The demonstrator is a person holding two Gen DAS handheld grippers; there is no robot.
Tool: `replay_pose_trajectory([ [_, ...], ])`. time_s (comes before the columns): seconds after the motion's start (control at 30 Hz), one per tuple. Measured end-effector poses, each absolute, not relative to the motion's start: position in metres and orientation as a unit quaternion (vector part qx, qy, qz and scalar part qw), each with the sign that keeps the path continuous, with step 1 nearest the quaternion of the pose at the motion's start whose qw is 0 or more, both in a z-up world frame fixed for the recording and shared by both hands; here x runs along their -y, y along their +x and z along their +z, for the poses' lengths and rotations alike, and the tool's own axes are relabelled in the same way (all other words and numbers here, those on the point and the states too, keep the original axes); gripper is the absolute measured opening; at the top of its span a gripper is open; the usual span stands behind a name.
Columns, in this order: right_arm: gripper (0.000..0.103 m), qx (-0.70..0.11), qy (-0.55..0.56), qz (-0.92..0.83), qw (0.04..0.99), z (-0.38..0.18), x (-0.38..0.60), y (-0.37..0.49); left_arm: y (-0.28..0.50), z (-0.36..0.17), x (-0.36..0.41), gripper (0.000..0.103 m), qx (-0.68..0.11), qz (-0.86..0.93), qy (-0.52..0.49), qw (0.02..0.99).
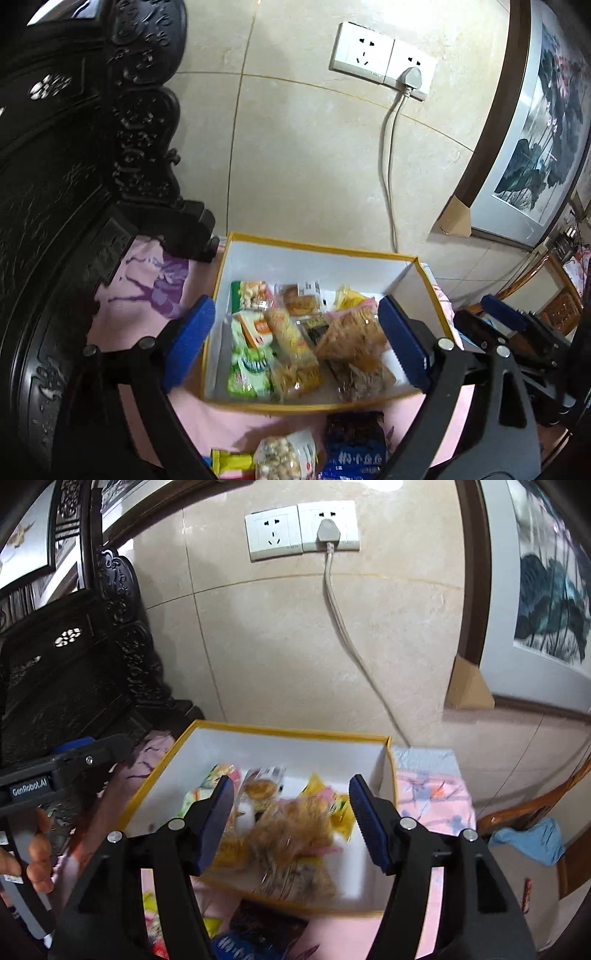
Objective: Organize snacks
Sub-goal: 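Move both open grippers back and approach the blue biscuit bag with the right gripper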
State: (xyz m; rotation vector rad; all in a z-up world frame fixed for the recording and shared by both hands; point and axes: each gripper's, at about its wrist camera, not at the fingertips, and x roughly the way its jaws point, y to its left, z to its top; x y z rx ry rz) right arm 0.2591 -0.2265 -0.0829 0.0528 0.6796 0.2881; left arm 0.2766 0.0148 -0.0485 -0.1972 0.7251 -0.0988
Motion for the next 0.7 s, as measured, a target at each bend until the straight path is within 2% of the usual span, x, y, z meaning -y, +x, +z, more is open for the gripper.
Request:
replay_pose_trajectory([
  [0.47,0.065,-0.462,0.067,0.159,0.87,-0.169,0.234,0.184,0.181,-0.121,-0.032,0.092,-0.44,-0.032,-0.111,0.89],
  [0.7,0.065,-0.46,-0.01,0.279,0.843,-0.195,0.205,0.168,0.131,-0.15,-0.032,0.092,-0.479,-0.045,-0.086,0.873],
])
